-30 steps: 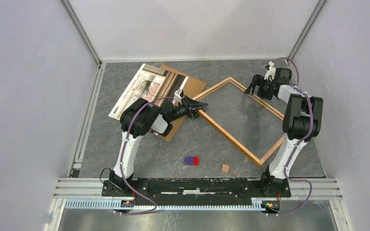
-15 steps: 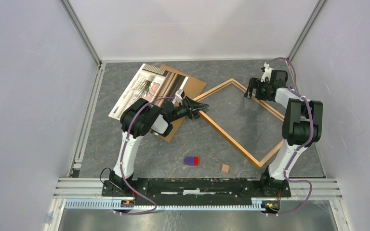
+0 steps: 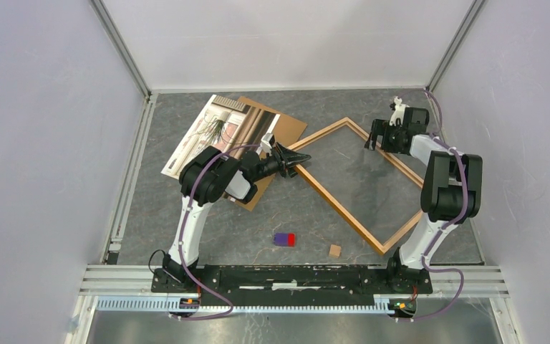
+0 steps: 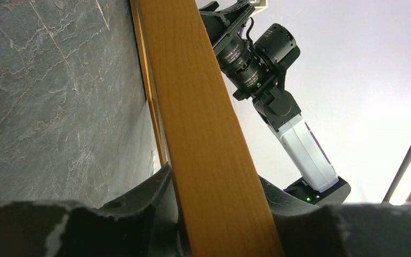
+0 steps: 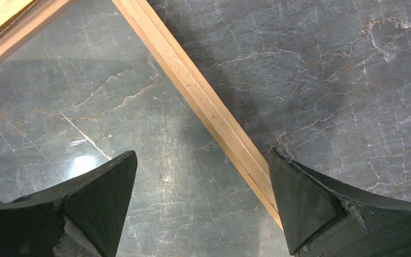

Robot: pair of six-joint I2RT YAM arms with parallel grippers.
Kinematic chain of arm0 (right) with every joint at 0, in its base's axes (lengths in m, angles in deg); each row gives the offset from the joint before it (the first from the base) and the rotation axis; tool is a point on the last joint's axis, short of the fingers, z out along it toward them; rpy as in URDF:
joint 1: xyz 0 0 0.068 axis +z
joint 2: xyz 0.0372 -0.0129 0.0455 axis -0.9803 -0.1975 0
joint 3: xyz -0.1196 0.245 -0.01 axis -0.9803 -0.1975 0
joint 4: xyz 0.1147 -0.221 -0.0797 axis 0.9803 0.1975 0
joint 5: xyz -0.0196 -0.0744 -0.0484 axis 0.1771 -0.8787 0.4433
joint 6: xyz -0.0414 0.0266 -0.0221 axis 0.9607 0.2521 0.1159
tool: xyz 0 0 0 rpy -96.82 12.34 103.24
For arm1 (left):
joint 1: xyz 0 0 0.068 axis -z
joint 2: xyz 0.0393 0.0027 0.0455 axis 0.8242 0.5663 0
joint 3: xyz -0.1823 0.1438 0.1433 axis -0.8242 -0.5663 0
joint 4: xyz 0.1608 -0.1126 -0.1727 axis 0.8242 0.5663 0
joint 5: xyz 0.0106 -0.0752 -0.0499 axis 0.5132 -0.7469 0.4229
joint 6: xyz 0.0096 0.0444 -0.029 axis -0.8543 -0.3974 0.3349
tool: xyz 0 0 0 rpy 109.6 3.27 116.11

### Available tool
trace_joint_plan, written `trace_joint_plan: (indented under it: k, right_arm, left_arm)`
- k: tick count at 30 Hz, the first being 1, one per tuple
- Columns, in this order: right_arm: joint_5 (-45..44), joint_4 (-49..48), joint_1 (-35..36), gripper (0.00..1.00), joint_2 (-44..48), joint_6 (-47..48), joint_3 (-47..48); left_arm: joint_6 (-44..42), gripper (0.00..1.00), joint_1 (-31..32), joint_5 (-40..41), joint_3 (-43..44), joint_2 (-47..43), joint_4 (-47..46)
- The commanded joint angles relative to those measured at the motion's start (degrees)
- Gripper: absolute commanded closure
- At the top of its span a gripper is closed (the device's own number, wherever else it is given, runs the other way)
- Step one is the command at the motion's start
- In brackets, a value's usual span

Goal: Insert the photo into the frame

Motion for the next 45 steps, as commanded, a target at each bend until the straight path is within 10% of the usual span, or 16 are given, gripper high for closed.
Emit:
trace_joint_plan:
  k: [1, 45]
  right_arm:
    - [1.5, -0.1, -0.5, 0.02, 3.4, -1.0, -1.0]
    - [0.1, -3.9, -1.5, 0.02, 4.5, -1.9, -8.4]
  left_arm:
    - [2.9, 0.6, 0.1, 1.4, 1.2, -3.4, -5.8]
    - [3.5, 0.58, 0.6, 1.6, 1.2, -2.9, -5.9]
